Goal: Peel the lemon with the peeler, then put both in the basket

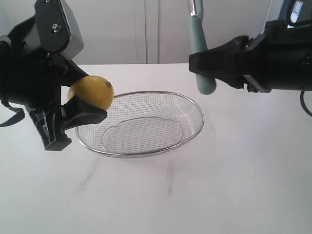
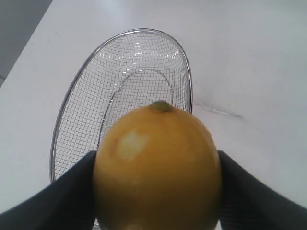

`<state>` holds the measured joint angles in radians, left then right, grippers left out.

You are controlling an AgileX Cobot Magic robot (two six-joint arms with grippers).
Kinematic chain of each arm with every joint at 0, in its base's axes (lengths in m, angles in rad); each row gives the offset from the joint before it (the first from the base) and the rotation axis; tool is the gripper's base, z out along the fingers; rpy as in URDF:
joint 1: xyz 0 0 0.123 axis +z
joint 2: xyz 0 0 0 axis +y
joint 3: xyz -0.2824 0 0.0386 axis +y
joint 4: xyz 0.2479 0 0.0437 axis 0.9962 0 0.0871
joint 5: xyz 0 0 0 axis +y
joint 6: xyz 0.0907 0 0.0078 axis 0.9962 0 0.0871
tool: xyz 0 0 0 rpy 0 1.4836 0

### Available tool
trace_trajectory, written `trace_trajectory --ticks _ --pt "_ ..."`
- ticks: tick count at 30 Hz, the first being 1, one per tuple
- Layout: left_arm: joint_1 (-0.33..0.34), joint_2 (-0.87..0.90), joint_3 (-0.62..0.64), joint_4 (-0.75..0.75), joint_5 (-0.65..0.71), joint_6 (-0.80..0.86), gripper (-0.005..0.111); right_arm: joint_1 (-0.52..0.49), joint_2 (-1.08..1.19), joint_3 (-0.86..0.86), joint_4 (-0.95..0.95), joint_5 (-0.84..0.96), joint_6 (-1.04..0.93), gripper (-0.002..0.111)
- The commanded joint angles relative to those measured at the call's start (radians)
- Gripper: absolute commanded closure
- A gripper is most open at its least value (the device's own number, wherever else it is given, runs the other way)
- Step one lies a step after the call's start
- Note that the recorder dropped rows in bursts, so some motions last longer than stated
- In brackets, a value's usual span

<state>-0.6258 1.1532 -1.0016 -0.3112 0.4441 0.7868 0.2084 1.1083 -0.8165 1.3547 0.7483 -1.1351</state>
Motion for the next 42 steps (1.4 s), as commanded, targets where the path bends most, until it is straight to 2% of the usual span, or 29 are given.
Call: trace_trajectory --ticks 1,7,14,28,31,38,40,42 --pt "0.002 -0.013 0.002 -0.018 0.005 -0.009 0.107 -0.008 -0.006 0.004 -0.071 -0.098 0.021 0.108" --pt "0.002 -0.013 0.002 -0.02 0.005 -0.009 0.107 -0.008 0.035 -0.008 -0.071 -0.214 0.029 0.108" --pt "0.002 -0.013 0.002 -0.025 0.007 -0.009 0.107 -0.008 0.144 -0.077 -0.083 -0.222 0.012 0.108" --pt "0.002 -0.013 0.002 -0.033 0.011 -0.009 0.107 -0.004 0.391 -0.24 -0.46 -0.232 0.07 0.108" --pt "0.002 -0.013 0.002 -0.045 0.009 -0.009 0.107 0.034 0.428 -0.264 -0.613 -0.239 0.116 0.108" --pt "0.002 -0.013 0.002 -0.046 0.005 -0.009 0.107 0.176 0.544 -0.372 -1.255 -0.207 0.663 0.108" --pt "0.002 -0.013 0.002 -0.046 0.005 -0.009 0.107 0.23 0.596 -0.425 -1.36 -0.171 0.732 0.108" --pt "0.002 -0.013 0.002 -0.046 0.005 -0.009 0.107 0.257 0.641 -0.467 -1.355 -0.176 0.732 0.108"
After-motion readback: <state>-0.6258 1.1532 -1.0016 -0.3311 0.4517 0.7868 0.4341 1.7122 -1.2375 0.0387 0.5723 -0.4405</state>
